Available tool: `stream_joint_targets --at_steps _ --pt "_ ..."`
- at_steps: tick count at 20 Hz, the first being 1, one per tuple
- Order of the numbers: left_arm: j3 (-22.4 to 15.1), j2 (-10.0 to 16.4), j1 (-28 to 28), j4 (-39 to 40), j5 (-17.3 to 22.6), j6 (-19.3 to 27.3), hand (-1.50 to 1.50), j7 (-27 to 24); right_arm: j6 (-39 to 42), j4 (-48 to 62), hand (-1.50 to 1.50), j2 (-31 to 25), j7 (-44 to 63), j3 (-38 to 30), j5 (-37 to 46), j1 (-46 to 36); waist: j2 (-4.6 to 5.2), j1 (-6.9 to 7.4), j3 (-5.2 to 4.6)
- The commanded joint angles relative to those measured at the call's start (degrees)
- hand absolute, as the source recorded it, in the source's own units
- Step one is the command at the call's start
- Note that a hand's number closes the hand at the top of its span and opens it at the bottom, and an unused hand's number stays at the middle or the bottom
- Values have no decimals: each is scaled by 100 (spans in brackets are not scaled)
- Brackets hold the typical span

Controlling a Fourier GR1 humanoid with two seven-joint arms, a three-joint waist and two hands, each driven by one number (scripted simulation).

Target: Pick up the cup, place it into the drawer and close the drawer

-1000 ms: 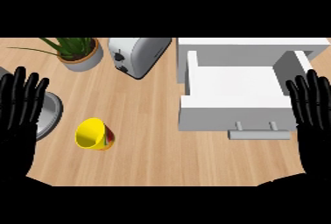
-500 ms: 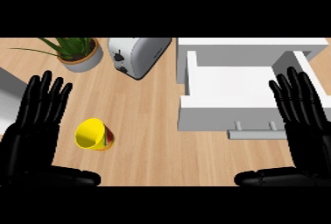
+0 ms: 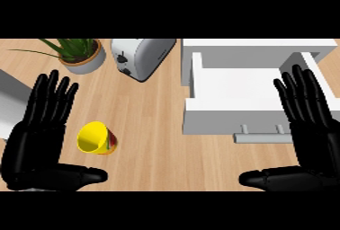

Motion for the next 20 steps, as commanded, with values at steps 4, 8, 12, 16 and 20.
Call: stream_joint_targets --at_steps 4,8,12,16,20 --pt "-56 -39 190 58 -31 -41 -150 -113 -41 52 -150 36 116 -32 76 -154 0 5 0" --pt "159 71 309 121 8 -38 -150 -88 39 79 -150 -101 218 -428 -282 -403 0 11 0" --pt "43 -21 581 340 -66 -144 -150 -346 157 121 -150 -141 38 -415 -237 -311 1 8 0" --pt "44 -24 655 648 -343 -41 -150 -442 131 -254 -150 -209 518 -441 -338 -245 0 2 0" --pt "259 5 1108 1110 -310 -278 -150 -1111 308 -99 -150 -61 -152 -329 -271 263 1 1 0"
